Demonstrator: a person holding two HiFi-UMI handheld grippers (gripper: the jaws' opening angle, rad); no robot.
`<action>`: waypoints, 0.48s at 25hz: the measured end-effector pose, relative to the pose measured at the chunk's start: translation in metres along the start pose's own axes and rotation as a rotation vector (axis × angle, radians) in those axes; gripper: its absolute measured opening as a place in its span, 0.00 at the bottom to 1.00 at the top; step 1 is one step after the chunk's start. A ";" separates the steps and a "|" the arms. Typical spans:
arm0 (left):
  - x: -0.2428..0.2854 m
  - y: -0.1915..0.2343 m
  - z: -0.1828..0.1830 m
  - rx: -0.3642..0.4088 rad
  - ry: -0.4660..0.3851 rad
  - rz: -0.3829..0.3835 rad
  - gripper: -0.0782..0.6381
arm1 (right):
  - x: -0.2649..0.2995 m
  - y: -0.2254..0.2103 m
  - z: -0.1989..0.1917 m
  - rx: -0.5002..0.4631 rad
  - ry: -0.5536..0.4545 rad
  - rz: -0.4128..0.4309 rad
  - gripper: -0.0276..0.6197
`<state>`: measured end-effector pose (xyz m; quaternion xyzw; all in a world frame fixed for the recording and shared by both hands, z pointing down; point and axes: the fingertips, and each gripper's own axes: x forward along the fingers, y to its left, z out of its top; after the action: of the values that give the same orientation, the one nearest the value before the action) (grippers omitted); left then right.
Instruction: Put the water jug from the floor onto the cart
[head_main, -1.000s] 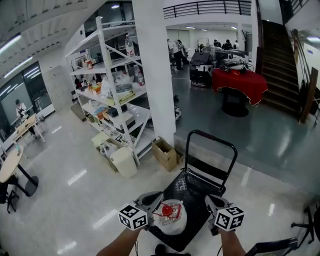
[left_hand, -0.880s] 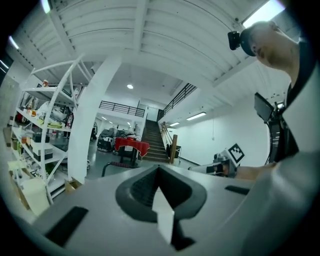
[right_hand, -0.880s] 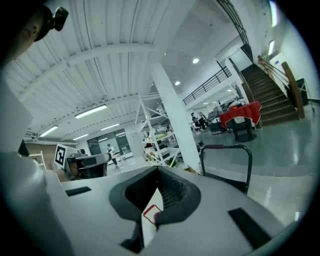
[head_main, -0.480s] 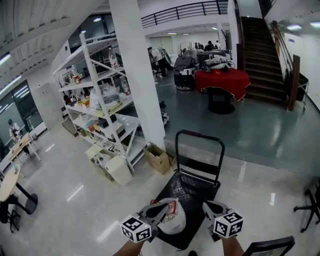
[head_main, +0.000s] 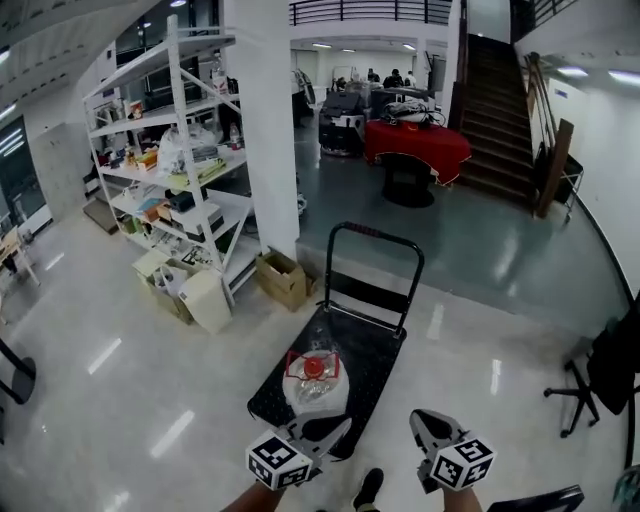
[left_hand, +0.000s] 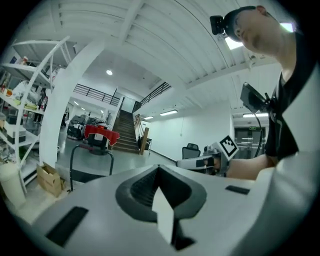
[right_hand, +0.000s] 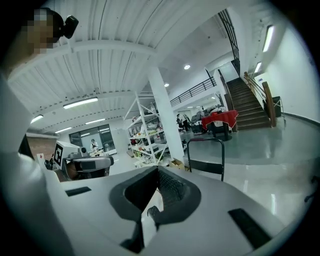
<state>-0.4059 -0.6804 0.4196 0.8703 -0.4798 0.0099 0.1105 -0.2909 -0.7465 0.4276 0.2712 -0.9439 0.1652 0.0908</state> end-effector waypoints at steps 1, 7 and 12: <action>-0.007 -0.008 -0.003 -0.022 0.000 -0.007 0.11 | -0.012 0.011 -0.004 -0.005 0.010 -0.006 0.05; -0.028 -0.071 -0.005 -0.015 0.001 -0.063 0.11 | -0.093 0.041 -0.003 -0.038 -0.048 -0.059 0.05; -0.033 -0.145 0.009 0.037 -0.005 -0.090 0.11 | -0.173 0.048 -0.005 -0.021 -0.108 -0.074 0.05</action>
<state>-0.3027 -0.5798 0.3801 0.8930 -0.4402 0.0114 0.0935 -0.1721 -0.6228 0.3749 0.3135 -0.9384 0.1370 0.0485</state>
